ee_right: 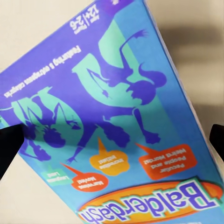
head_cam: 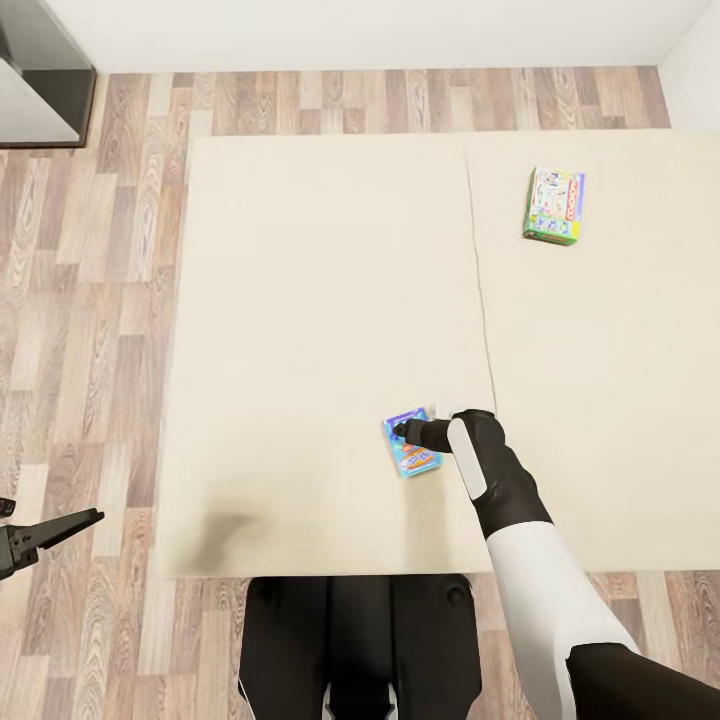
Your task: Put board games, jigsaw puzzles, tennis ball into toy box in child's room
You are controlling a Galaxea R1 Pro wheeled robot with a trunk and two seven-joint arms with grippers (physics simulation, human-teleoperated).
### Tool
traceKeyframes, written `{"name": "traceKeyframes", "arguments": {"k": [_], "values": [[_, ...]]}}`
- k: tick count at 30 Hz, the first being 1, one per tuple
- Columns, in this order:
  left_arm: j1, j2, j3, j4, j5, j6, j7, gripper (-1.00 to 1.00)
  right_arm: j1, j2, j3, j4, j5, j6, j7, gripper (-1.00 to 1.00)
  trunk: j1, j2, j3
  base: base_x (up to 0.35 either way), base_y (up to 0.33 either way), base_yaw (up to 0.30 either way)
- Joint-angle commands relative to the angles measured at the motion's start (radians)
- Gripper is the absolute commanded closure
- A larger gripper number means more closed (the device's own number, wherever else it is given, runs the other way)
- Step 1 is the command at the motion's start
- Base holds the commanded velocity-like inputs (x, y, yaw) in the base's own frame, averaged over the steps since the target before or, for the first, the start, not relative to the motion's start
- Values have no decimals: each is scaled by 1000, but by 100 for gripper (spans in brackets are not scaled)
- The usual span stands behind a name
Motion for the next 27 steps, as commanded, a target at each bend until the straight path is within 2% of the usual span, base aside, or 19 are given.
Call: {"name": "traceKeyframes", "arguments": {"k": [1, 27], "values": [[0, 0, 0, 0, -1, 11, -5, -100, 0, 1, -2, -1, -11, 3, -9, -100, 1, -2, -1, 0, 16, 0], [0, 1, 1, 0, -1, 11, -5, -100, 0, 1, -2, -3, -11, 4, -9, -100, 1, -2, -1, 0, 34, 0]]}}
